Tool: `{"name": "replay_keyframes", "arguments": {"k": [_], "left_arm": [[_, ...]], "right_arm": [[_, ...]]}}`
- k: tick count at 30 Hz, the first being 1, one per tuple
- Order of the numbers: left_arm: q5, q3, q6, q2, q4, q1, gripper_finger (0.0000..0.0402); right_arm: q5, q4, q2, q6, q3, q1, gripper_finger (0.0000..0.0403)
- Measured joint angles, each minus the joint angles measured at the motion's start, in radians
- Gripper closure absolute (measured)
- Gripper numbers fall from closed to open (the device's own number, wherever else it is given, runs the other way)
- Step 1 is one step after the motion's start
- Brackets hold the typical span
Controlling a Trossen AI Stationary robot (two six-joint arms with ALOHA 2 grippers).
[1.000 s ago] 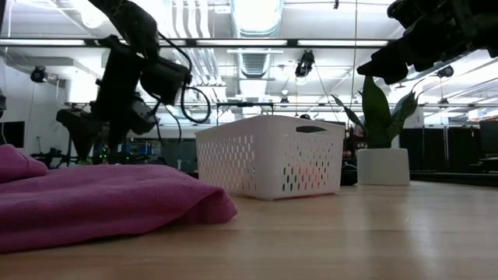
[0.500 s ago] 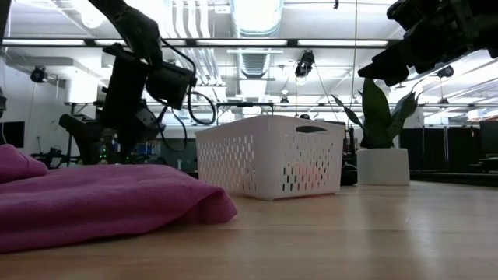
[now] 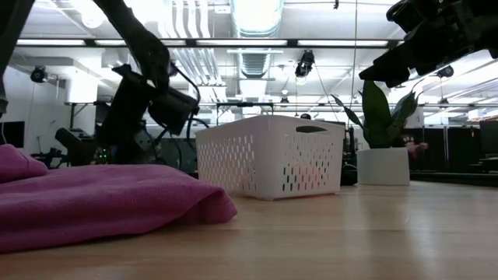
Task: Pick and placing Produce into tupperware
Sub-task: Put the strawberry into the white bin
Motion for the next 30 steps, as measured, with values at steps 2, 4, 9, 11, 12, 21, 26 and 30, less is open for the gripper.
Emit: {"name": "replay_keyframes", "arguments": {"k": [2,4,9,11,12,21,26,30], "left_arm": [[-0.003,0.0,0.0,0.021,0.008,0.001,0.0022],[-0.003,0.0,0.001,0.036,0.02,0.002,0.0022],[-0.003,0.004,0.023,0.054,0.025,0.002,0.0037],[-0.001,0.004,0.03,0.058,0.025,0.002,0.0054],[0.0,0.004,0.03,0.058,0.024,0.002,0.0064],[0.0,0.001,0.022,0.059,0.025,0.002,0.0163],[-0.003,0.001,0.019,0.059,0.029,0.002,0.0211],[-0.005,0.001,0.016,0.059,0.033,0.002,0.0248]], "right_arm": [[0.0,0.0,0.0,0.0,0.0,0.0,0.0164],[0.0,0.0,0.0,0.0,0.0,0.0,0.0164],[0.0,0.0,0.0,0.0,0.0,0.0,0.0159],[0.0,0.0,0.0,0.0,0.0,0.0,0.0159],[0.0,0.0,0.0,0.0,0.0,0.0,0.0159],[0.0,0.0,0.0,0.0,0.0,0.0,0.0164],[0.0,0.0,0.0,0.0,0.0,0.0,0.0161],[0.0,0.0,0.0,0.0,0.0,0.0,0.0165]]}}
